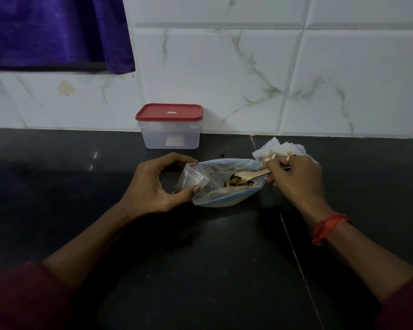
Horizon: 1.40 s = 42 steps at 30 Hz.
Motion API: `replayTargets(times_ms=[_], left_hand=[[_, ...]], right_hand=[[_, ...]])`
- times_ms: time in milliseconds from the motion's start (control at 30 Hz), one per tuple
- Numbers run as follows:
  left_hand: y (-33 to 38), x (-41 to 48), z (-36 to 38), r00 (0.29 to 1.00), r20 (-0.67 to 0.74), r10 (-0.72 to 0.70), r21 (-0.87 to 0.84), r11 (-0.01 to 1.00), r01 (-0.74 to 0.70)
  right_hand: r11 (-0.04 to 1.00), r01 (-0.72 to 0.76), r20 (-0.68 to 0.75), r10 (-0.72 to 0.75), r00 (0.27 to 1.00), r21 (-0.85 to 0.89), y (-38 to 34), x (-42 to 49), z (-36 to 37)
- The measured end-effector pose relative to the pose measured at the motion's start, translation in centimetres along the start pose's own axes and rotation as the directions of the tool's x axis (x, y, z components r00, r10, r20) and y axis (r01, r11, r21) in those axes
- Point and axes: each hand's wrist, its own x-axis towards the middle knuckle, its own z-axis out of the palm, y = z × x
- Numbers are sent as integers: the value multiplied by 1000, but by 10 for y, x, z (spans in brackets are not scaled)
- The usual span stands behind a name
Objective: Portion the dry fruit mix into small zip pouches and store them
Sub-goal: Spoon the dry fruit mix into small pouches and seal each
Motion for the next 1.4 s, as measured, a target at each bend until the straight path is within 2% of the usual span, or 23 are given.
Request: replayTargets(times_ms=[233, 367, 500, 700, 800, 933, 1000, 1067, 1100, 1200, 1400], left_hand=[[2, 0, 2, 1000, 18, 4, 21, 1000, -5], [1, 0, 1, 999, 33, -2, 14, 1000, 1], [-1, -1, 1, 999, 39, -10, 28, 1000, 9], [-3, 0, 1, 999, 52, -14, 32, 999, 12], [-3, 0, 2, 998, 58, -13, 29, 1000, 12], [-2, 0, 3, 999, 44, -2, 26, 1000, 1], [-1, 0, 4, 1000, 28, 5, 28, 1000, -6], [-1, 0, 3, 1000, 18, 11, 25, 1000, -11], [-2, 0, 3, 1000, 15, 12, 20, 1000, -12], [-2, 0, 2, 1000, 6, 6, 7, 1000, -6], [-2, 0, 2, 1000, 5, -4, 11, 1000, 4]], right_hand=[[999, 32, -87, -35, 996, -35, -3, 2, -9], [1000, 1, -68, -1, 998, -1, -2, 2, -10], [996, -28, -12, 29, 1000, 79, -6, 0, -10], [966, 0, 58, -15, 998, 257, -19, -6, -7], [945, 59, 99, -95, 991, 322, -31, -15, -3], [937, 228, 145, -272, 951, 264, -40, -27, 3], [911, 375, 160, -401, 902, 170, -40, -29, 6], [832, 553, 174, -551, 816, 42, -36, -28, 11], [805, 593, 192, -583, 789, 10, -34, -27, 12], [808, 588, 220, -579, 785, 29, -31, -24, 11], [867, 486, 199, -499, 844, 112, -30, -22, 9]])
